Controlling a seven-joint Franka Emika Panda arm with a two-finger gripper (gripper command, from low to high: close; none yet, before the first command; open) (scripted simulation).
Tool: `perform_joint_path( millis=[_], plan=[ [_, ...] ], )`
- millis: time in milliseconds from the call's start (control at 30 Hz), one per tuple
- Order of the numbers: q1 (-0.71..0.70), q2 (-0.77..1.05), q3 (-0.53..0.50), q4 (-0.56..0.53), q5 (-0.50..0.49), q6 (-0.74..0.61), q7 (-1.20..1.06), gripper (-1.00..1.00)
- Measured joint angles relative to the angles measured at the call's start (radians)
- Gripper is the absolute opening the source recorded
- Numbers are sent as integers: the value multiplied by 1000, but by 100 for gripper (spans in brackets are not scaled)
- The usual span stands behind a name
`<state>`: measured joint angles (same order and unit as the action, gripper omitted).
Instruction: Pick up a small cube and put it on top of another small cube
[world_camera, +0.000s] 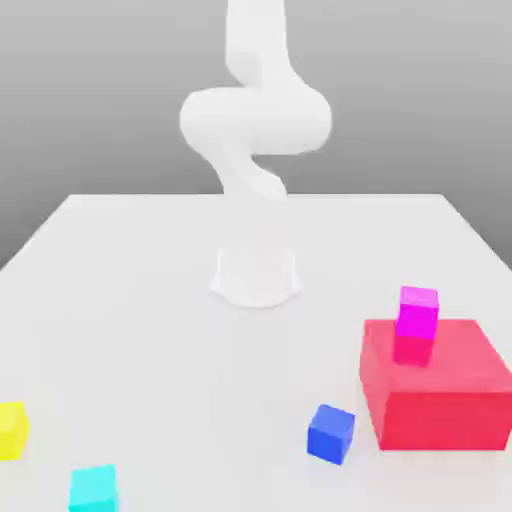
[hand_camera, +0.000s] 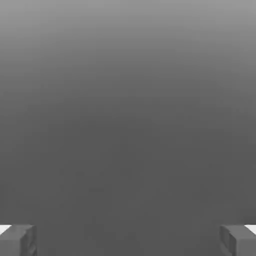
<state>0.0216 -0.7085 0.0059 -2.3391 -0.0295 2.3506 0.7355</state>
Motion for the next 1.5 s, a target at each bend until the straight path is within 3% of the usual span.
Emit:
perform_joint_path(
  millis=[400, 733, 933, 967, 1200, 1400, 1500],
  plan=[
    [108, 444, -9, -189, -91, 244, -350, 0],
    [167, 801, 36, -344, -7, 452, -748, 0],
    [178, 1018, 26, -321, -15, 619, -771, 0],
    [184, 1044, 20, -316, -19, 641, -768, -100],
    [183, 1046, 20, -316, -22, 640, -766, -100],
    [163, 858, 41, -351, 8, 487, -790, -100],
    [108, 848, 2, -319, 29, 438, -831, -100]
  ],
)
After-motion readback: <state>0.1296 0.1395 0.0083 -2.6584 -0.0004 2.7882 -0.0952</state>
